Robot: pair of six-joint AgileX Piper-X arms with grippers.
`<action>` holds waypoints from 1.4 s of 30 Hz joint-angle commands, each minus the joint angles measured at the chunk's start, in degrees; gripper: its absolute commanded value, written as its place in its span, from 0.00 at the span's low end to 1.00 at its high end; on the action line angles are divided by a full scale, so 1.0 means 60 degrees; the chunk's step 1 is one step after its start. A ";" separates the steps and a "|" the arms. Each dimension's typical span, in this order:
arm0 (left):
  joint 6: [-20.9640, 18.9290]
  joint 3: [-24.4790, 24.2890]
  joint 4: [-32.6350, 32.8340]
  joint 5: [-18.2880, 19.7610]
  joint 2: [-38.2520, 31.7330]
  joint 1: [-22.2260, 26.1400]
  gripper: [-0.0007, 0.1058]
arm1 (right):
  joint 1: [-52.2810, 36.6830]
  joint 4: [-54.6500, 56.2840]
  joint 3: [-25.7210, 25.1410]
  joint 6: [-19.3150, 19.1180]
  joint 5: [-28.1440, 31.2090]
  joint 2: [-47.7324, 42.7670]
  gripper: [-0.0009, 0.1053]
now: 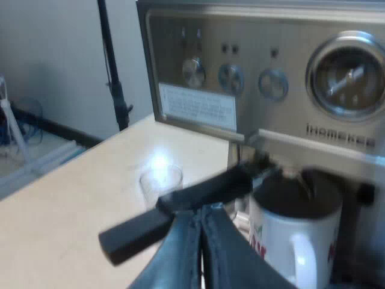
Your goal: Place mug into machine
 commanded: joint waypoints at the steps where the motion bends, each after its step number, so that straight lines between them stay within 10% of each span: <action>1: -0.0021 -0.0070 -0.0030 -0.0262 -0.0012 -0.0051 0.75 | 0.0003 -0.0565 0.0002 -0.0364 0.0033 0.0120 0.01; 42: 0.0021 0.0754 -0.1543 -0.0530 0.0115 -0.0051 0.75 | -0.0009 -0.1857 -0.2953 -0.0445 0.0453 0.4211 0.01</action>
